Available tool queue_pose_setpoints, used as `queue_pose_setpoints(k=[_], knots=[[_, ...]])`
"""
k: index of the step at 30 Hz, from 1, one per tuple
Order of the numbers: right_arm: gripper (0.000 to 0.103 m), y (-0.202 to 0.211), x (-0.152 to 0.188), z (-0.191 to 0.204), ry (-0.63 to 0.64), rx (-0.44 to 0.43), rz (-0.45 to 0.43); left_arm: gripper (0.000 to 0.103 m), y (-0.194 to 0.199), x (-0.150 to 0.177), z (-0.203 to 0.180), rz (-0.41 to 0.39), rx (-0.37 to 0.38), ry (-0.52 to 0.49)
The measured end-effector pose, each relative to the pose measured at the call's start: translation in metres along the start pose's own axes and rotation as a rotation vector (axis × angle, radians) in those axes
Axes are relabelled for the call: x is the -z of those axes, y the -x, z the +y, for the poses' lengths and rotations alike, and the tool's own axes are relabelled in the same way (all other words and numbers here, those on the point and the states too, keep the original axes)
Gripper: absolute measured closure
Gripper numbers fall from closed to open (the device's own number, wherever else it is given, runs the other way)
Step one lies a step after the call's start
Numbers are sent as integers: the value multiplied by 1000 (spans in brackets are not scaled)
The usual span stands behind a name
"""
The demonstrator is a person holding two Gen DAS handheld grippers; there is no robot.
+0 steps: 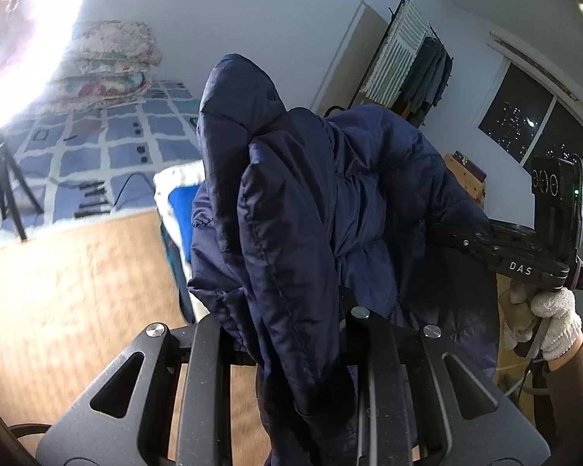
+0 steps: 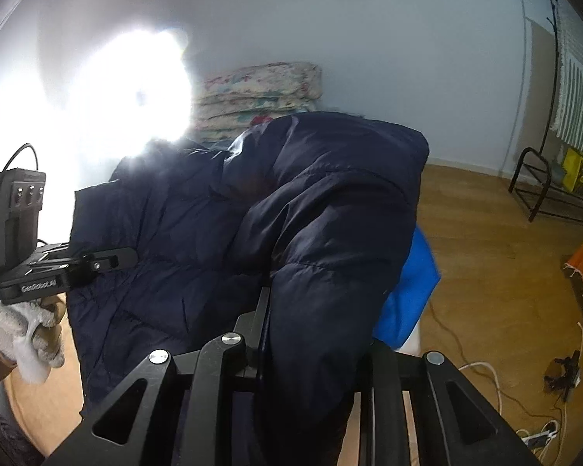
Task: Fold large clothes
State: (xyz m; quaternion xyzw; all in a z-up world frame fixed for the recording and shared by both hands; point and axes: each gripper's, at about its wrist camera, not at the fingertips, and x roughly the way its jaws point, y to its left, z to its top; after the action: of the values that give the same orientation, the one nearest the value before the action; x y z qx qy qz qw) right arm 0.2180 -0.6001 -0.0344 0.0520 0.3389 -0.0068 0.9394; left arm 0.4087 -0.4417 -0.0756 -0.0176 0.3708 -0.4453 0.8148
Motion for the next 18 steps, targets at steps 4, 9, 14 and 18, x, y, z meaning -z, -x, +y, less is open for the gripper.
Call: queue_pose_setpoints(k=[4,9,14,18], knots=[[82,-10,-23,-15,3,36,-4,83,-20,-28,-6,-18,6,-13],[83,-25,-58,-40,3,78,-29,83,-49,-70,-10,-51,9,-24],[83,-49,-89,-68,-13,103,-53,83,-80,-102,-6,-75,-10,-27],[83,-81,-99,-85,-32,105,-42,83,-106,-109,3,-64,-41,-28]])
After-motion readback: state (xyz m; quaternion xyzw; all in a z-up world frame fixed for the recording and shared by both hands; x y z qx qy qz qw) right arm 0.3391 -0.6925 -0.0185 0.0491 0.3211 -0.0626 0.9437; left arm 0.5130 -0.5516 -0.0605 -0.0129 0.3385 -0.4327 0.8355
